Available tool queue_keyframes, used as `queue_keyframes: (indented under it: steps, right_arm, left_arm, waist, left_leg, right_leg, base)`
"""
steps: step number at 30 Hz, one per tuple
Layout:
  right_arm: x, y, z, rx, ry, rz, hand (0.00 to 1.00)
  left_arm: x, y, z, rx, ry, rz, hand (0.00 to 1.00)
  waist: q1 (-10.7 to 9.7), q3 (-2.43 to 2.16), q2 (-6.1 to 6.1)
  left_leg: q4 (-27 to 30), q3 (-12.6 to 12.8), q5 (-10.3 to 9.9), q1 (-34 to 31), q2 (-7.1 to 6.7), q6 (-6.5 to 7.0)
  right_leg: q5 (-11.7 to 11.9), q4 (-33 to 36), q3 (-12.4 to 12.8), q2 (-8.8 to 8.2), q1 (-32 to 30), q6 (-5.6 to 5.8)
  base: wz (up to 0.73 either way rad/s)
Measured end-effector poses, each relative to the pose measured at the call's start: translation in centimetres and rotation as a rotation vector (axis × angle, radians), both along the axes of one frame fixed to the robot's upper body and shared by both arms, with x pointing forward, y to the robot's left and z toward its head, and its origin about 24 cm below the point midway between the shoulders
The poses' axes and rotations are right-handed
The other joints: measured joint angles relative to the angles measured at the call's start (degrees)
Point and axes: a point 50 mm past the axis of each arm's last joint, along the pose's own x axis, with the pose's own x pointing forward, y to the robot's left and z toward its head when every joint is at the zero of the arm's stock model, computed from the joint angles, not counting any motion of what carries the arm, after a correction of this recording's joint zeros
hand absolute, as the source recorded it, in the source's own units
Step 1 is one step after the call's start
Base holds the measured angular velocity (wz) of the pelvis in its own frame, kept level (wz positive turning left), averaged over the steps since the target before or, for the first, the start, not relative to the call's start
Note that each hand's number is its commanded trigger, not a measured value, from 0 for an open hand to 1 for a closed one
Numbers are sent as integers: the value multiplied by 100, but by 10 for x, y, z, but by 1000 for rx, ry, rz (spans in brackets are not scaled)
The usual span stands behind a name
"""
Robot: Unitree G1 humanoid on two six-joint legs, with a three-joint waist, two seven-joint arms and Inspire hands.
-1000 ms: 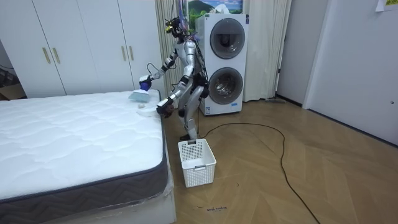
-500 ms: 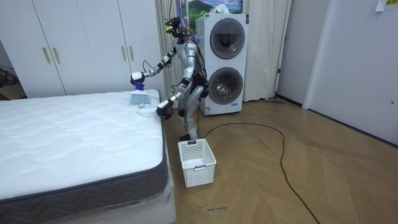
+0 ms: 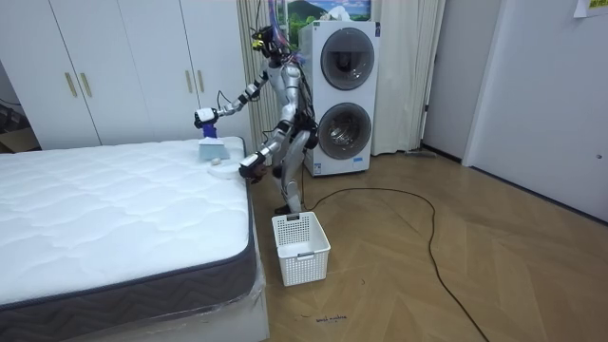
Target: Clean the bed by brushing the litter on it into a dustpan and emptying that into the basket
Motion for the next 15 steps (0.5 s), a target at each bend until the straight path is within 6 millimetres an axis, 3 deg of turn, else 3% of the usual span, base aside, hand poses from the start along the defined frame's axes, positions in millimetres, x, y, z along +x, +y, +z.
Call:
queue_keyframes:
  steps: [10, 13, 15]
  right_arm:
    - [0, 16, -8, -24, 31, 31, 100]
    - [1, 26, -11, -8, 41, 45, 100]
    - [1, 27, -14, -4, 56, 33, 100]
  left_arm:
    - [1, -4, 0, -22, 4, -5, 100]
    - [3, -8, 1, -24, 5, -19, 100]
    - [3, -14, -2, -41, 12, -25, 100]
  waist:
    - [-22, 12, 0]
    - [-5, 35, 41]
    - [5, 64, 139]
  left_leg:
    - [19, -246, 2, -2, -8, -8]
    - [18, -309, 4, -7, -49, -10]
    - [19, -382, 5, -3, -99, -10]
  right_leg:
    - [1, -188, -323, -11, 234, -2]
    - [-2, -198, -394, -27, 266, 5]
    - [-16, -191, -449, -56, 301, 28]
  base:
    - [9]
    - [11]
    - [17]
